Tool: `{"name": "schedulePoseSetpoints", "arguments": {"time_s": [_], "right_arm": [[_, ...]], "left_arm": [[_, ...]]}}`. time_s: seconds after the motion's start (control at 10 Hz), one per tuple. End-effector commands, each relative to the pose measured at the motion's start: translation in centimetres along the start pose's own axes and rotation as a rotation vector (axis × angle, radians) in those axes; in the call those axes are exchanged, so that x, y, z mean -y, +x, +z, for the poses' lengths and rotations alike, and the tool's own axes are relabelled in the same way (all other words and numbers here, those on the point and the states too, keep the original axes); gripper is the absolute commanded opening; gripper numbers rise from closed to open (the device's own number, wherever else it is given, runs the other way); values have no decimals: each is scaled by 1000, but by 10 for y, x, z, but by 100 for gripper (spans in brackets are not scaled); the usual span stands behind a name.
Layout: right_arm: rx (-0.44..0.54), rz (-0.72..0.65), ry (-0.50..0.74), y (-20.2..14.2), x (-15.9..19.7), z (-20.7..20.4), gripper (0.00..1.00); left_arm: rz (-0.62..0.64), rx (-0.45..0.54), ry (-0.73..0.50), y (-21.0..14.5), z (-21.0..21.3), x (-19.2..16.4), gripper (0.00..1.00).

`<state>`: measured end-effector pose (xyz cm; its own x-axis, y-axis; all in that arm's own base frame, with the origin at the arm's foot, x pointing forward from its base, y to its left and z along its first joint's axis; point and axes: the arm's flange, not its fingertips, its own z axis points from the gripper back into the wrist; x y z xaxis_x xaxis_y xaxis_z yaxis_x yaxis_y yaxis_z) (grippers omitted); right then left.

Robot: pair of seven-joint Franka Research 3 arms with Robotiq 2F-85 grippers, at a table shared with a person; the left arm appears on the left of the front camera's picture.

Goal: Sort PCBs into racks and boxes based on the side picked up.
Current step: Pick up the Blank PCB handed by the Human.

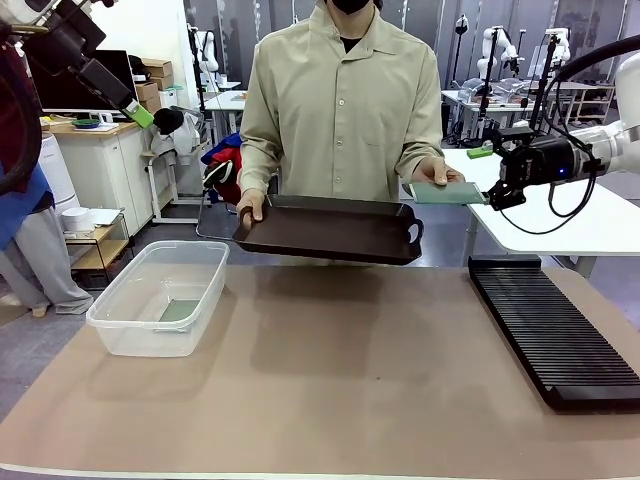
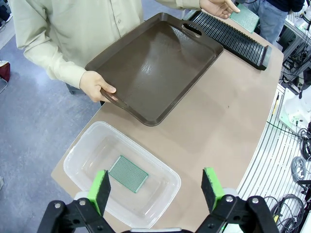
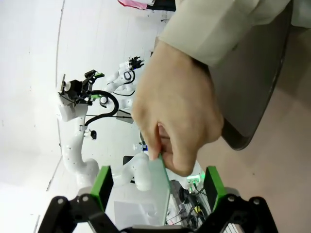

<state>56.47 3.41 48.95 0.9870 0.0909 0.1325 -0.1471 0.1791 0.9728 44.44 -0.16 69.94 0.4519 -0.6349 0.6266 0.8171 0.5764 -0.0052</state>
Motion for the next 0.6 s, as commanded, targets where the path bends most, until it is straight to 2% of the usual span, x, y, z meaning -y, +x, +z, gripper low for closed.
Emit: {"name": "schedulePoseSetpoints", "arguments": {"time_s": [0.0, 0.2, 0.3, 0.4, 0.5], "right_arm": [[-5, 18, 68, -1, 4, -5, 100], [-39, 24, 148, -5, 5, -8, 100], [-74, 67, 152, -9, 3, -4, 43], [-70, 69, 153, -11, 2, -5, 42], [-82, 69, 153, -10, 2, -8, 0]], "left_arm": [[-1, -4, -5, -1, 0, 2, 100], [-1, -4, -5, -1, 0, 2, 100], [-1, -4, -5, -1, 0, 2, 100], [-1, -4, -5, -1, 0, 2, 100], [-1, -4, -5, -1, 0, 2, 100]]}}
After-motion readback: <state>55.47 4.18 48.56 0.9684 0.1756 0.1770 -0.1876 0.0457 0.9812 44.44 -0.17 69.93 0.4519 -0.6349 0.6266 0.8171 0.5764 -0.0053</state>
